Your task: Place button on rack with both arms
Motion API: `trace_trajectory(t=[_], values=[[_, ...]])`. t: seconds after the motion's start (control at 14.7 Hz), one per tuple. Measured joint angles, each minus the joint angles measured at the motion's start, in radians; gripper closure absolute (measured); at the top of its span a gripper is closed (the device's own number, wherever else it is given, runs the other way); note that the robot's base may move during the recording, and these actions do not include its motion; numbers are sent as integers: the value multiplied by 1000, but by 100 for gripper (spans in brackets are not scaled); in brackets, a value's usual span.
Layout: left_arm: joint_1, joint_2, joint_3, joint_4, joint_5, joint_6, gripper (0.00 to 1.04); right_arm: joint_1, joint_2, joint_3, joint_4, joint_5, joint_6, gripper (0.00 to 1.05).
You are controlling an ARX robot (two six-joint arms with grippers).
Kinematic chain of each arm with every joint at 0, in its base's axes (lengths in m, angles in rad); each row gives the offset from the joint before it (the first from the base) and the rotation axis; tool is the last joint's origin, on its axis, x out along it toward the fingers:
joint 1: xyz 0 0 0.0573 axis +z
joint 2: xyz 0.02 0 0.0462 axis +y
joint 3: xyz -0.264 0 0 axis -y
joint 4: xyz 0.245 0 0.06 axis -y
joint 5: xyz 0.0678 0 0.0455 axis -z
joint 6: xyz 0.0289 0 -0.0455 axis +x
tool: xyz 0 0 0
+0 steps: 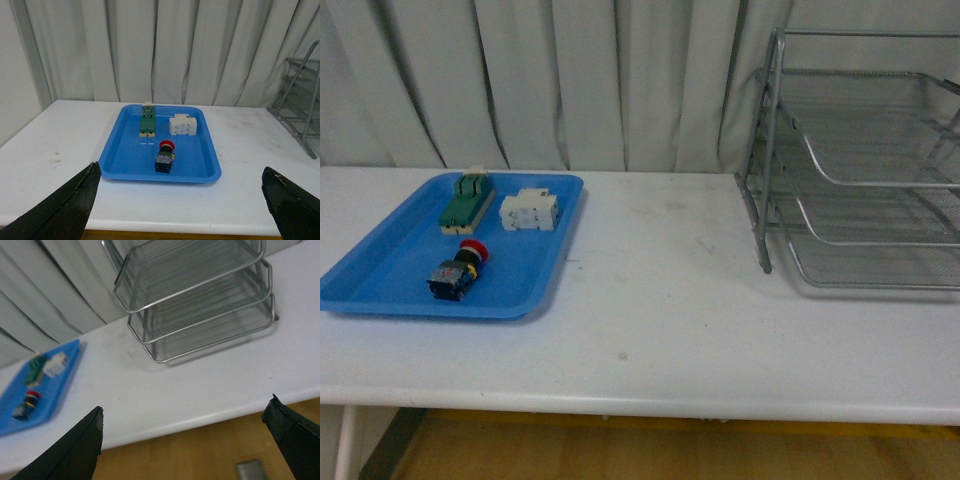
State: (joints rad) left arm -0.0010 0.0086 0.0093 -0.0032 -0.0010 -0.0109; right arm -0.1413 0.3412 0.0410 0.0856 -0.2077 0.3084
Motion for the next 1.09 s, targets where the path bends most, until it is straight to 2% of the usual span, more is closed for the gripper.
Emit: trace_trajectory(t=[0.07,0.2,0.34,0.41,0.61,1.09], values=[[0,0,0,0,0,0,7,-51,227,-18,262,-62,156,6],[0,0,0,0,1,0,7,-112,727,26,752,-114,370,6],[0,0,0,0,1,0,7,-146,1168,155,1135,-167,526,6],[0,0,0,0,1,0,7,-148,1345,216,1203,-175,590,6],[0,0,0,0,1,0,7,-132,1672,369,1192,-160,735,6],[0,0,0,0,1,0,7,-5,1807,651,1202,-116,889,6]])
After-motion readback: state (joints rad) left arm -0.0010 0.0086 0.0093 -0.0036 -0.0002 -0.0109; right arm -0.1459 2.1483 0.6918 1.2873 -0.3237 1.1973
